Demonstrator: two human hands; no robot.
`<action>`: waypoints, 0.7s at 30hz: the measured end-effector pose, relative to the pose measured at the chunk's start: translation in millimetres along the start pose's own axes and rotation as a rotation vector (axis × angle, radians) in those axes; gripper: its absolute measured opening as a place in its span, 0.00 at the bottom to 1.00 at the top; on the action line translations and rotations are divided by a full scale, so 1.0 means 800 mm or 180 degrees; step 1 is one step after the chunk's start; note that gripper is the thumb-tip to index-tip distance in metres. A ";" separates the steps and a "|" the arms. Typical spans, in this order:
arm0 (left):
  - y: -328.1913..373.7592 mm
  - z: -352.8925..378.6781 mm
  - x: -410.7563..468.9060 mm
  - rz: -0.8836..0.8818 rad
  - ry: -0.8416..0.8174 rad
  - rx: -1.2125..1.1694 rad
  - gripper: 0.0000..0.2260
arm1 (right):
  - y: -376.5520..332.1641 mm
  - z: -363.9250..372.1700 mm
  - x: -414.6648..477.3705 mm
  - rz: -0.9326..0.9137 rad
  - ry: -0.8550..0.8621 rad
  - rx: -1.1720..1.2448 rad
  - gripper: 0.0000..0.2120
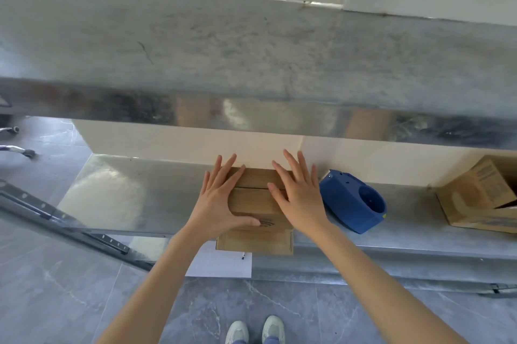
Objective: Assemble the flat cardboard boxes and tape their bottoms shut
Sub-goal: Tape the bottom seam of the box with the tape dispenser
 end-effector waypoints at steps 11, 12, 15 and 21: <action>0.006 0.001 -0.009 0.0274 0.0132 0.0321 0.53 | -0.047 0.041 -0.014 -0.1311 -0.0876 -0.0560 0.30; 0.005 0.001 -0.009 0.0281 0.0135 0.0276 0.53 | -0.047 0.040 -0.013 -0.1345 -0.0876 -0.0530 0.30; 0.000 0.003 -0.009 0.0186 0.0170 -0.0058 0.53 | -0.048 0.040 -0.019 -0.1482 -0.0913 -0.0416 0.28; -0.005 0.005 -0.007 0.0100 0.0346 -0.0308 0.51 | -0.049 0.043 -0.016 -0.1595 -0.0929 -0.0504 0.29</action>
Point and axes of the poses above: each hand's wrist, its own x-axis towards the middle knuckle, its own z-axis out of the palm, y = z × x, the point moved 10 cm from there along x, towards the middle knuckle, and after that the axes turned 10 degrees about y, right-handed, at the moved point
